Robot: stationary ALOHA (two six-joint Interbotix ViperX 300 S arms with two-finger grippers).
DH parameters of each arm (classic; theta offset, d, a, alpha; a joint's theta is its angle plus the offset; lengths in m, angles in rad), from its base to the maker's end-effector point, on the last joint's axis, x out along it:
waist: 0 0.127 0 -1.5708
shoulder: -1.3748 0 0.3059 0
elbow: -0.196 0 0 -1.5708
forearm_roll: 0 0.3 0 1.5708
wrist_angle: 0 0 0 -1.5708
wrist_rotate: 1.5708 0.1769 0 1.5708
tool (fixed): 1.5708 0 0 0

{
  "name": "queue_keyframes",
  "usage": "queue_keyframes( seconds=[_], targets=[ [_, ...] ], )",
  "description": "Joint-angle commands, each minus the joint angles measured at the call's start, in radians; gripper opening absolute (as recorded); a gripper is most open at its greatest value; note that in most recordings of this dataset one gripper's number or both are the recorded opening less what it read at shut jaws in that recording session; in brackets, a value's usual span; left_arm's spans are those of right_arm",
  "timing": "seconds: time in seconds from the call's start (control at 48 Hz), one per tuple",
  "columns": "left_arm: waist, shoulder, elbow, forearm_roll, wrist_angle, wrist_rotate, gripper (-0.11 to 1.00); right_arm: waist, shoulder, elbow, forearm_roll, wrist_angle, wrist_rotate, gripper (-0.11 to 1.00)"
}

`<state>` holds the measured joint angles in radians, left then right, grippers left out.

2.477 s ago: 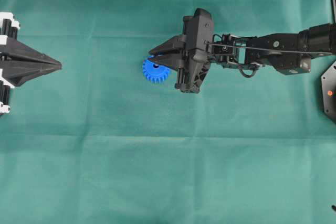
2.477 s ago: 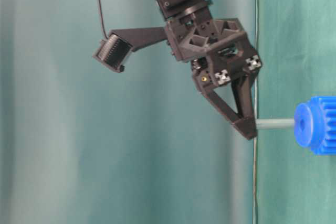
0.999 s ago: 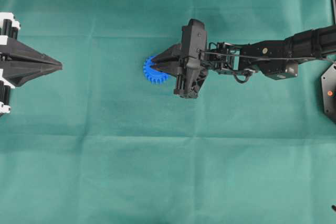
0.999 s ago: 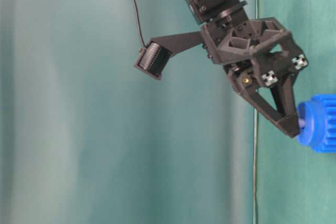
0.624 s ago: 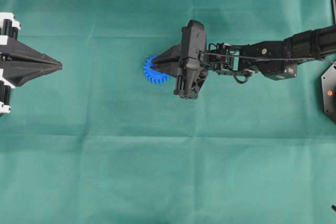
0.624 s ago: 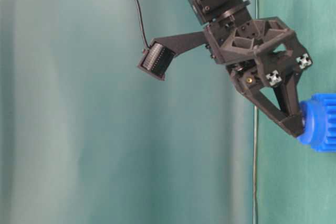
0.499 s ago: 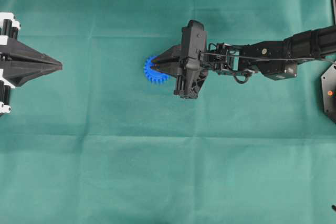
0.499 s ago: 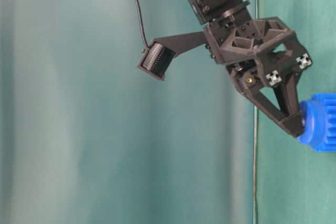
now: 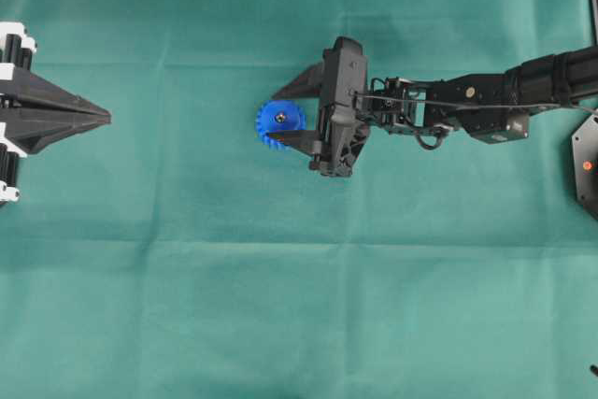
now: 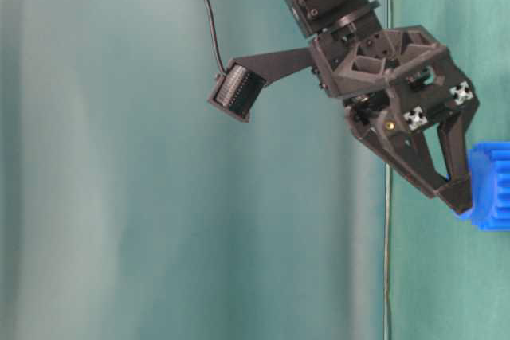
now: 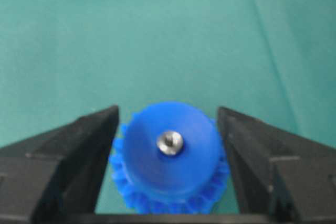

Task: Insert the shaft placed at a random location into the center hole of the small gear at another random location.
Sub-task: 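Open the right gripper and release the inserted shaft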

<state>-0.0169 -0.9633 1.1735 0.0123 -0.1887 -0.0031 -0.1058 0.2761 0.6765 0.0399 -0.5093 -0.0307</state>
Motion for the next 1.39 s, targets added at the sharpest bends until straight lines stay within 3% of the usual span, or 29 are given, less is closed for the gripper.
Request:
queue_keyframes(
  seconds=[0.0,0.125,0.666,1.374],
  targets=[
    [-0.002,0.008,-0.017,0.003,-0.005,-0.002,0.0,0.002,-0.029,-0.02,0.002,-0.014,-0.005,0.8],
    [-0.002,0.006,-0.018,0.003,-0.005,-0.002,0.0,0.002,-0.067,-0.014,0.002,-0.009,-0.006,0.73],
    [-0.002,0.003,-0.018,0.003,-0.005,-0.006,0.0,0.002,-0.204,0.046,0.002,0.021,-0.006,0.74],
    [-0.002,0.002,-0.018,0.003,-0.002,-0.006,0.0,0.002,-0.388,0.245,0.003,0.021,-0.005,0.74]
  ],
)
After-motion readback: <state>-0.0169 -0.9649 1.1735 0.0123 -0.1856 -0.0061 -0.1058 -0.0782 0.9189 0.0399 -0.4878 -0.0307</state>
